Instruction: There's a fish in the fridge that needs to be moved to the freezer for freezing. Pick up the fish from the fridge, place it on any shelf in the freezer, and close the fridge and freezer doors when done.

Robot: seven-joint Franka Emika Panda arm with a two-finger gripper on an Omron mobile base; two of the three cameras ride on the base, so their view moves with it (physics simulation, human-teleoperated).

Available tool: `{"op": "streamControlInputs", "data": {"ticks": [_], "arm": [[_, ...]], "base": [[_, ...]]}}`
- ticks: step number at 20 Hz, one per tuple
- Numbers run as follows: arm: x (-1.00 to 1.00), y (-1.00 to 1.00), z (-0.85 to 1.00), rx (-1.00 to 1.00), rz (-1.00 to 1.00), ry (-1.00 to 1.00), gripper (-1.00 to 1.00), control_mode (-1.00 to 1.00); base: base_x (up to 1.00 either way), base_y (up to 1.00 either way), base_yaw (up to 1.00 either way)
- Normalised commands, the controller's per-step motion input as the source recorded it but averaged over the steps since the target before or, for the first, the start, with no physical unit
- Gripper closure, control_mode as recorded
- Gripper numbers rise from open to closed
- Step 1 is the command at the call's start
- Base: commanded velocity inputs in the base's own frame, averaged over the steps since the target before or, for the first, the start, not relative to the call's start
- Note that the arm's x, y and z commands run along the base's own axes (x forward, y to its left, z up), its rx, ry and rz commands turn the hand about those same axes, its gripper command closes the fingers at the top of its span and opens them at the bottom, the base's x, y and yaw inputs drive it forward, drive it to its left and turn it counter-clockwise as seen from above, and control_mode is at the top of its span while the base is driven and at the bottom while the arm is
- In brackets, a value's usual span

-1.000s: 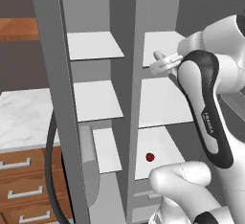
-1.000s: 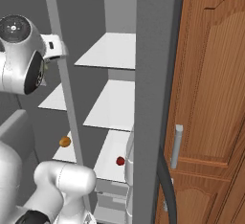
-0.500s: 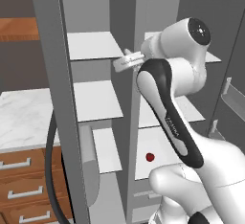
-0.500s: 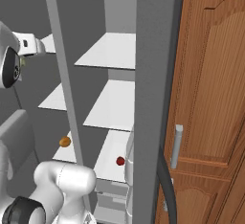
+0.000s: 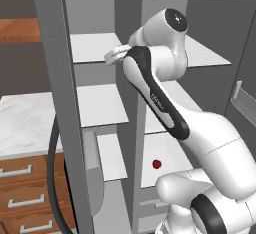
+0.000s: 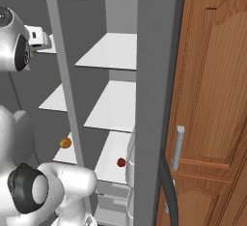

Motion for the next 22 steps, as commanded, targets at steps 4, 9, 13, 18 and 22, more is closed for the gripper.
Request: {"op": "streamControlInputs", "data": {"ticks": [4,9,13,18,22], "arm": [[0.53,0.43,0.0,-0.09,-0.1,0.0,1.0,-1.0],[0.49,0.13,0.0,-0.03,-0.06,0.03,1.0,-1.0],[0.43,0.0,-0.01,0.0,0.0,0.05,1.0,-1.0],[0.51,0.0,-0.11,0.0,0.0,0.0,1.0,-1.0],[0.45,0.0,-0.34,-0.01,0.0,0.0,1.0,-1.0]], "base": [[0.0,0.0,0.0],[0.0,0.0,0.0],[0.0,0.0,0.0],[0.0,0.0,0.0],[0.0,0.0,0.0]]}}
